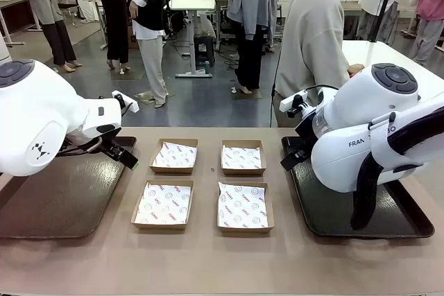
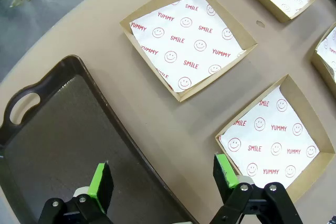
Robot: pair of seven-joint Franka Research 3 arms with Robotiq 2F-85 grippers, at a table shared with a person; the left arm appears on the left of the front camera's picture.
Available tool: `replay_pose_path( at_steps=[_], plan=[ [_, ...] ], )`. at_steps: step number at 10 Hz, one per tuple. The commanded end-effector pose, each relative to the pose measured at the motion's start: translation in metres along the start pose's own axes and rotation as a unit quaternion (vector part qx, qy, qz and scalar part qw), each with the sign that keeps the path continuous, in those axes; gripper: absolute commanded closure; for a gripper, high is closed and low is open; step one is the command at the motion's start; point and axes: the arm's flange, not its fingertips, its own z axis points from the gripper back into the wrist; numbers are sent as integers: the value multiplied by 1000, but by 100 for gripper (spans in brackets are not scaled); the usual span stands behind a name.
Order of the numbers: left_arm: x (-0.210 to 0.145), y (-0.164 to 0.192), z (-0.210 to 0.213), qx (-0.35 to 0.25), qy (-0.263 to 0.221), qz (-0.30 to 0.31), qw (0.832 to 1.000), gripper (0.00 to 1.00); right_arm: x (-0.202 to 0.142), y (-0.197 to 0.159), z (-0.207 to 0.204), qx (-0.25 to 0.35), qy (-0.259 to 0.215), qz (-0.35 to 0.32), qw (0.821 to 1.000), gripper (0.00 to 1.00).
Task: Individually package the donuts and arrange them on the tray.
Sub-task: Pick up one Paper togo box.
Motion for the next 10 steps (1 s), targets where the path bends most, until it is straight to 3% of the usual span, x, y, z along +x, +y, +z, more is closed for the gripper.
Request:
replay_pose_path(
  at_steps=[1, 3, 5, 7, 8, 9, 10],
  plan=[
    [-22, -3, 16, 4, 4, -6, 1000, 0, -16, 8, 17, 2, 15, 16, 1000, 0],
    [-70, -8, 60, -13, 20, 10, 1000, 0, -50, 28, 67, 14, 59, 49, 997, 0],
    [-107, -17, 97, -45, 81, 11, 996, 0, -80, 35, 106, 43, 114, 23, 992, 0],
    [-132, -26, 104, -88, 146, 21, 985, 0, -103, 45, 126, 64, 160, 5, 985, 0],
    [-144, -29, 105, -104, 165, 27, 980, 0, -114, 48, 126, 81, 192, -3, 978, 0],
    [-149, -32, 105, -94, 162, 32, 982, 0, -117, 43, 120, 56, 206, 1, 977, 0],
    [-141, -33, 95, -36, 116, -1, 993, 0, -31, 26, 127, 59, 178, 13, 982, 0]
  ],
)
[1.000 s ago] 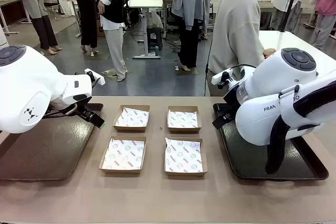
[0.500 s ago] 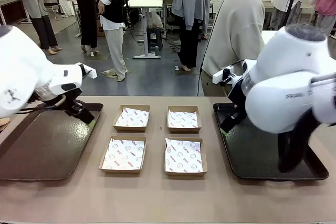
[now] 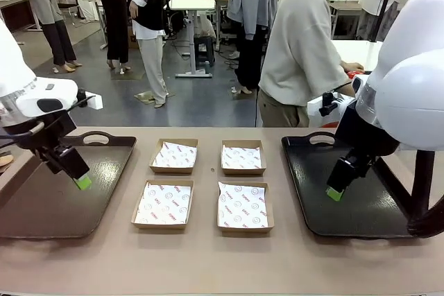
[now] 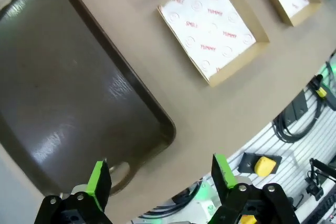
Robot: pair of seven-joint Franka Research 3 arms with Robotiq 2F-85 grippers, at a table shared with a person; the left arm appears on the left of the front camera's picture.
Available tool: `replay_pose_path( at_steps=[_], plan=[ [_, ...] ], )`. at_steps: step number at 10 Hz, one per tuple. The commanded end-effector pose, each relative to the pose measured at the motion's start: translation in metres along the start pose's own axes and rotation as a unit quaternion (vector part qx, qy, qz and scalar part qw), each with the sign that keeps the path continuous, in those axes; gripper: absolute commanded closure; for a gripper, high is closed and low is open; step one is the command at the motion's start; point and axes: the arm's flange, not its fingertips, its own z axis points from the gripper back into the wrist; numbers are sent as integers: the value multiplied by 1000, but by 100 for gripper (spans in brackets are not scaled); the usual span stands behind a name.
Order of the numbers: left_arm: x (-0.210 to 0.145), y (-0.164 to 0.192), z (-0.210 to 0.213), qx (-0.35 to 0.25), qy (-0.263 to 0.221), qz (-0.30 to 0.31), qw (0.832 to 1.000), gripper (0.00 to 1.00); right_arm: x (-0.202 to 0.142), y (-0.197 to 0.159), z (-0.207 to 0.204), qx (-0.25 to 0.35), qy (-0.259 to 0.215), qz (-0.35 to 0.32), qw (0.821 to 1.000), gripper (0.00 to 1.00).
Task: Individually package the donuts and arrange them on the tray.
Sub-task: Pick up one Paper togo box.
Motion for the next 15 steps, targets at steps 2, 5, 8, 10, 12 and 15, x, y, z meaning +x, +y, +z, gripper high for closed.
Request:
replay_pose_path(
  at_steps=[2, 5, 8, 10, 12, 15],
  plan=[
    [0, 1, -9, -12, 11, 4, 1000, 0, 13, -3, -7, -6, -22, 3, 1000, 0],
    [1, -1, -5, -4, 6, 3, 1000, 0, 6, -16, -6, 109, -68, -46, 991, 0],
    [-20, 43, 20, -334, -137, 96, 928, 0, -46, -79, -2, 421, -262, -206, 843, 0],
    [-42, 81, 29, -466, -220, 146, 845, 0, -86, -115, -6, 513, -330, -247, 753, 0],
    [-75, 118, 34, -535, -252, 172, 788, 0, -137, -143, -15, 565, -333, -281, 701, 0],
    [-121, 158, 29, -563, -241, 199, 765, 0, -194, -165, -23, 585, -306, -305, 687, 0]
  ],
)
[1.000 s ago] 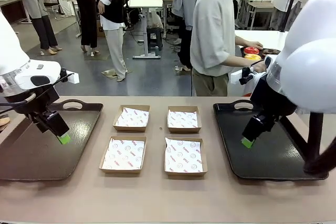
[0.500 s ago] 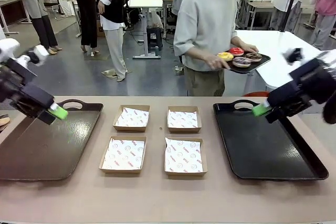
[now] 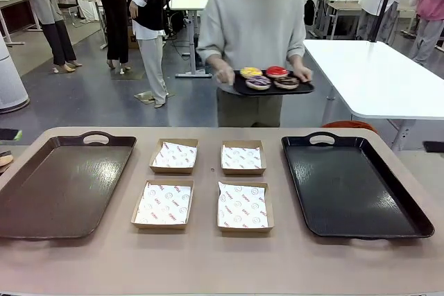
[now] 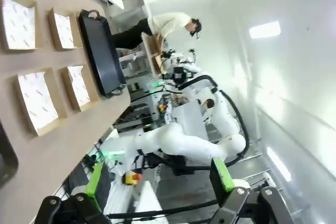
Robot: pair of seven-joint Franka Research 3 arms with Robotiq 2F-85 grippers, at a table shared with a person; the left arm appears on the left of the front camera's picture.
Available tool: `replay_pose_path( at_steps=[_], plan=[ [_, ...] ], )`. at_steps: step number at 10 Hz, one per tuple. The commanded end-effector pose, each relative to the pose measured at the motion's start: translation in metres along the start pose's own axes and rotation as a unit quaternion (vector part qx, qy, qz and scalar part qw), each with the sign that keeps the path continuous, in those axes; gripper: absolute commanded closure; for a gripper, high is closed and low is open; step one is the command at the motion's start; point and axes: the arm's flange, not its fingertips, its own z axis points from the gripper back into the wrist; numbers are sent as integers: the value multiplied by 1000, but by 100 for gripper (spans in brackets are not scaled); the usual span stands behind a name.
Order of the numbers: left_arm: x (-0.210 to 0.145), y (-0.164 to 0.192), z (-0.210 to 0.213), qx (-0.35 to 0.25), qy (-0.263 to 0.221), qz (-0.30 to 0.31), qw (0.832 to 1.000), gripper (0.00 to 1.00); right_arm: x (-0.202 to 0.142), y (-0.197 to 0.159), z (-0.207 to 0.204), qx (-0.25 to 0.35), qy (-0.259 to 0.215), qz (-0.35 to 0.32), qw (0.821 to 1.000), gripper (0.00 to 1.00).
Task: Individually package the donuts and arrange them on the tray.
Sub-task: Pick up one Paper togo box.
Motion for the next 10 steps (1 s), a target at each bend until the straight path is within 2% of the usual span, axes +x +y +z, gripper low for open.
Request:
replay_pose_path(
  at_steps=[1, 4, 7, 8, 9, 10],
  plan=[
    [1, 16, 20, 3, -6, 16, 1000, 0, -28, -21, 6, -19, -7, -8, 1000, 0],
    [-10, 34, 52, 19, -25, 50, 998, 0, -34, -24, 30, -51, -10, -16, 999, 0],
    [-16, 37, 68, 89, -36, 69, 993, 0, -37, -22, 41, -88, -24, -32, 995, 0],
    [-17, 34, 66, 115, -38, 53, 991, 0, -36, -21, 24, -144, -21, -31, 989, 0],
    [-14, 39, 67, 55, -37, 70, 995, 0, -32, -26, 46, -68, -22, -33, 997, 0],
    [-14, 39, 67, 55, -37, 70, 995, 0, -32, -26, 46, -68, -22, -33, 997, 0]
  ],
)
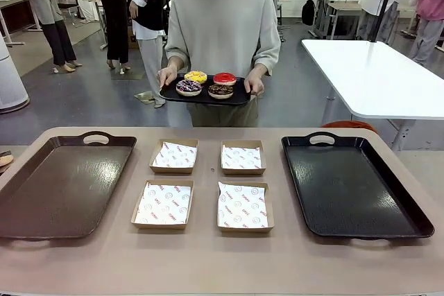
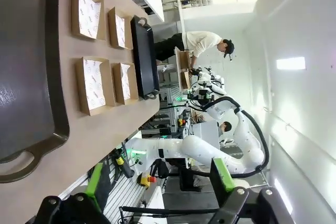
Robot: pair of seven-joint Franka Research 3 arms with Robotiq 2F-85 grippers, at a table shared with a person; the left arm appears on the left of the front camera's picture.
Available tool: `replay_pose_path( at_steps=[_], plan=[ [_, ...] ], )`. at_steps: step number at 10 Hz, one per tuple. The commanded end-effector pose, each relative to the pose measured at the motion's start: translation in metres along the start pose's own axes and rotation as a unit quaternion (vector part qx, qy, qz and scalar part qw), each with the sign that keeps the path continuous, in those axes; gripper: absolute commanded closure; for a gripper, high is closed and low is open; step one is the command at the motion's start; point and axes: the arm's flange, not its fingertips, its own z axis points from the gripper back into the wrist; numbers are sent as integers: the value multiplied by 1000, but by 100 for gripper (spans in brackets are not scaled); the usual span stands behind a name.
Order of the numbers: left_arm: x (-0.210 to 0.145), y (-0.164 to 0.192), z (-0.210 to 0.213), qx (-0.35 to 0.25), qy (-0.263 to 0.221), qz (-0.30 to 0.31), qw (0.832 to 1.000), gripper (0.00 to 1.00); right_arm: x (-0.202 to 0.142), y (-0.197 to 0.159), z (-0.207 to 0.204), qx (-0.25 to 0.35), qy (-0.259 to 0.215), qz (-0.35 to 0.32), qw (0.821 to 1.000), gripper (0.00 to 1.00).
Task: Individually package the donuts and arrange them on the tray.
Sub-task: Pick up one Paper togo box.
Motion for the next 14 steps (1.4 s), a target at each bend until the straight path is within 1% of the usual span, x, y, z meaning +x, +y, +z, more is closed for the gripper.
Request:
replay_pose_path(
  at_steps=[1, 14],
  plan=[
    [1, -1, -2, -20, 2, 1, 1000, 0, -2, -2, 1, 23, 0, -3, 1000, 0],
    [1, -1, -2, -20, 2, 1, 1000, 0, -2, -2, 1, 23, 0, -3, 1000, 0]
  ],
)
